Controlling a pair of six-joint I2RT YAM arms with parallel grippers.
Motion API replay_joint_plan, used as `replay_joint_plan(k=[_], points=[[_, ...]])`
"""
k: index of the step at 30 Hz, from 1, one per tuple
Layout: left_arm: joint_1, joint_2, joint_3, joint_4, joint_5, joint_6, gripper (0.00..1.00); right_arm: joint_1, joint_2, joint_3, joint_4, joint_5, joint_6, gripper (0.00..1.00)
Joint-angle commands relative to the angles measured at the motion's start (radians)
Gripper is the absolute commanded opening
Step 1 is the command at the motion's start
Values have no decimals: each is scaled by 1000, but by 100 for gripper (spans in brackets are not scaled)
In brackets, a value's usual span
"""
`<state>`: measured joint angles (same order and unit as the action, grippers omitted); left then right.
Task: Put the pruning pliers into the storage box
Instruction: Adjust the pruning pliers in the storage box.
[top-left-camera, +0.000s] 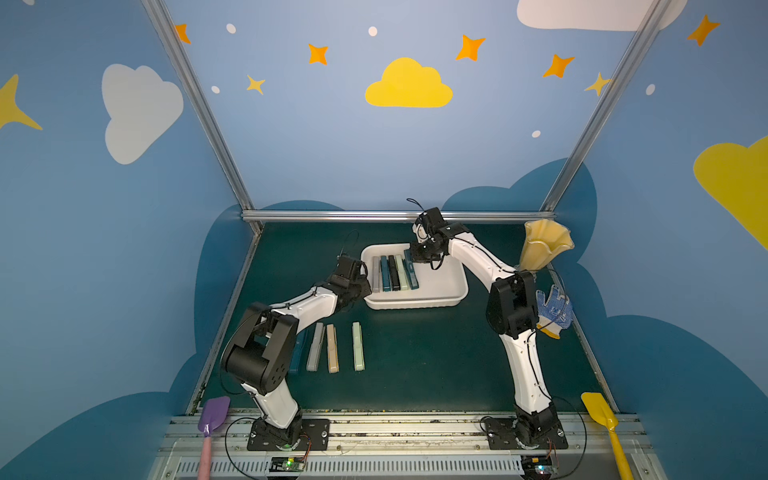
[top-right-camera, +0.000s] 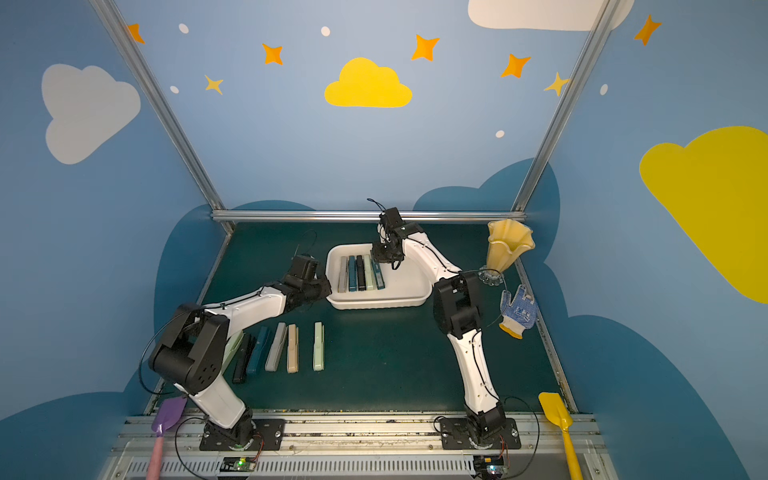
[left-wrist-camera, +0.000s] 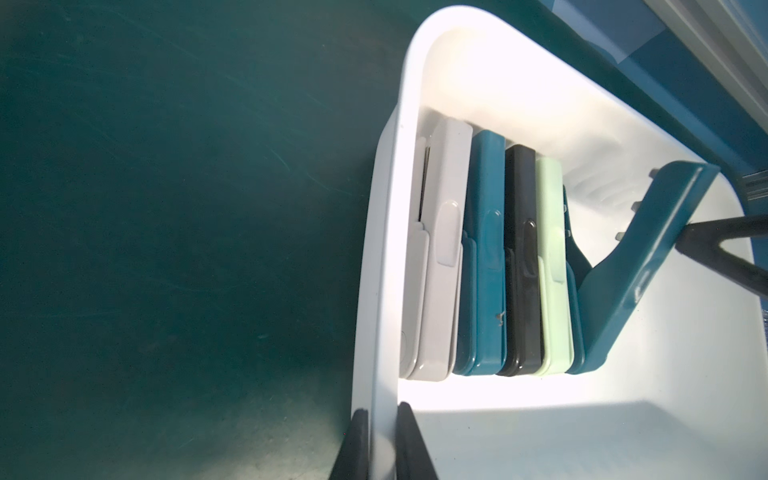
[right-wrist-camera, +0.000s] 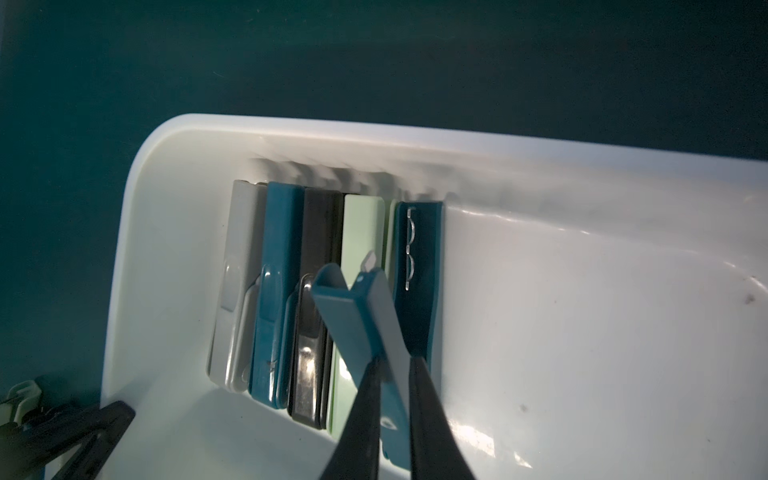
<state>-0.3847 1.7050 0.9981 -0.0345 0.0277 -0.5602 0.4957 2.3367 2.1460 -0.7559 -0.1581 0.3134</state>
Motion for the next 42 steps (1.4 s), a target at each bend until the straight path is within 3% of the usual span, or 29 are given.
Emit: replay_joint_plan(k=[1, 42], points=[[-1, -11, 24, -12, -23, 10, 13, 6, 37, 24, -11, 10, 4, 13], [18, 3, -13, 15, -11, 2, 13, 27, 207, 68, -51, 79, 36, 12]])
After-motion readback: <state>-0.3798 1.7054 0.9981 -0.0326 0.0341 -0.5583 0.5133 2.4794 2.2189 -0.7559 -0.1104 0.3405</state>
